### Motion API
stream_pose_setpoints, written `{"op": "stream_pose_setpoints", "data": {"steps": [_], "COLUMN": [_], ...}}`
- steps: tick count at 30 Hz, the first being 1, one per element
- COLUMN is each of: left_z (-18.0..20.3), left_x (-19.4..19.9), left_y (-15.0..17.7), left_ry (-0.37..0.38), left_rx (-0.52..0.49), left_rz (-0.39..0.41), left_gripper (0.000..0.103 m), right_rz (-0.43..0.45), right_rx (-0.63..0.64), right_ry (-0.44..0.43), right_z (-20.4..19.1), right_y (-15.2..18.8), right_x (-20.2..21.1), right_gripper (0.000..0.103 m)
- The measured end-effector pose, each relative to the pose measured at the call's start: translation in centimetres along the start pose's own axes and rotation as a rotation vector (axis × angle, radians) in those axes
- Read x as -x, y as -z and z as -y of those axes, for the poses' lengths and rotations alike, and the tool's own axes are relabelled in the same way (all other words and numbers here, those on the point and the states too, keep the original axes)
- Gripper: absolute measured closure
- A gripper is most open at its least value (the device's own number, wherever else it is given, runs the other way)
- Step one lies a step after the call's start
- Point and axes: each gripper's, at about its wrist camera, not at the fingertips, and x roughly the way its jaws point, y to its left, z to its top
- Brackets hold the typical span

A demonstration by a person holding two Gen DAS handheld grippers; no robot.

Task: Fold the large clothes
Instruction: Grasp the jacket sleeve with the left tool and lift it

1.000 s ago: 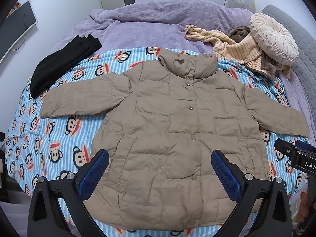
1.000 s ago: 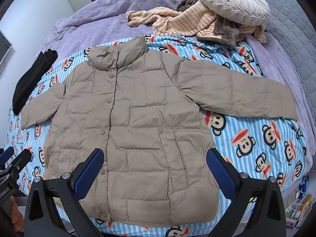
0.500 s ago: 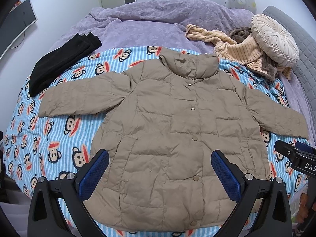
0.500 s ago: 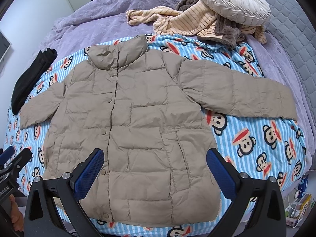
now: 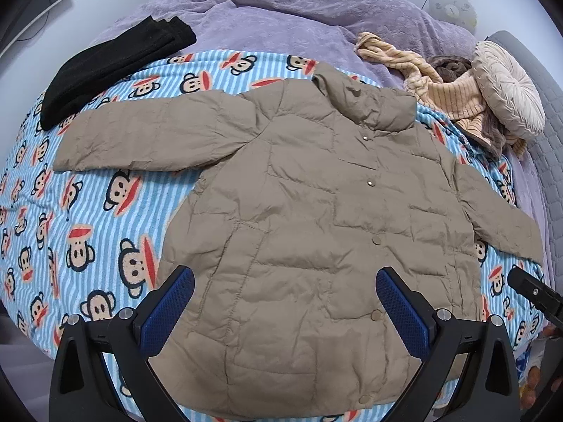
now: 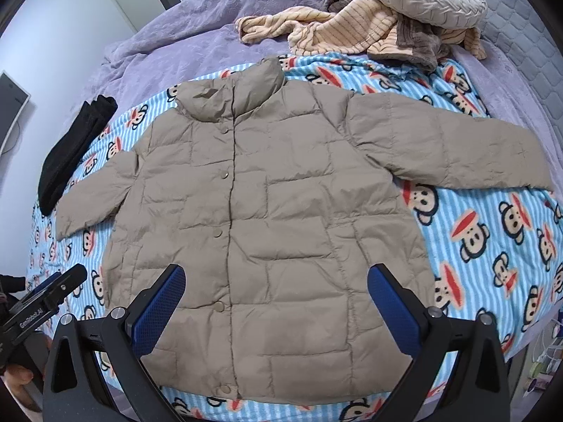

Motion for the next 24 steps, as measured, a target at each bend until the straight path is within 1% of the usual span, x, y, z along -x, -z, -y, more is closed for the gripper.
{"op": "stream_pose_setpoints", "data": {"steps": [2, 4, 7, 9, 13, 17, 20, 22, 24], "left_z": [-2.2, -4.7, -9.4, -13.1, -21.1, -27.7, -30.7, -31.7, -32.5], "left_x": [-1.1, -2.5, -4.7, -6.3, -9.6, -13.1, -15.3, -16.3, -17.0], "left_y": [-0.7, -1.5, -2.9, -3.8, -5.6, -7.3, -8.6, -9.7, -11.0], "left_ry": [0.001, 0.001, 0.017, 0.042, 0.117, 0.185, 0.210, 0.218, 0.209], "left_rx": [0.008, 0.022, 0.085, 0.152, 0.315, 0.469, 0.528, 0.542, 0.541], "left_rz": [-0.006, -0.007, 0.009, 0.024, 0.050, 0.068, 0.083, 0.102, 0.128], "left_gripper": [0.000, 0.000, 0.000, 0.000, 0.000, 0.000, 0.000, 0.000, 0.000], "right_rz": [-0.047, -0.074, -0.108, -0.123, -0.145, -0.149, -0.145, -0.139, -0.125], "right_rx": [-0.021, -0.030, -0.046, -0.054, -0.049, -0.005, 0.021, 0.029, 0.035], "right_ry": [-0.019, -0.014, -0.020, -0.032, -0.060, -0.096, -0.116, -0.121, -0.126], "right_z": [-1.0, -2.3, -4.4, -6.0, -9.5, -13.3, -15.6, -16.8, -17.7], "right_y": [0.4, 0.8, 1.6, 2.1, 2.8, 2.7, 2.2, 1.5, 0.7], "right_x": [-1.1, -2.3, -4.7, -6.5, -9.9, -13.0, -15.0, -16.3, -17.2], "right_gripper": [0.000, 0.000, 0.000, 0.000, 0.000, 0.000, 0.000, 0.000, 0.000]}}
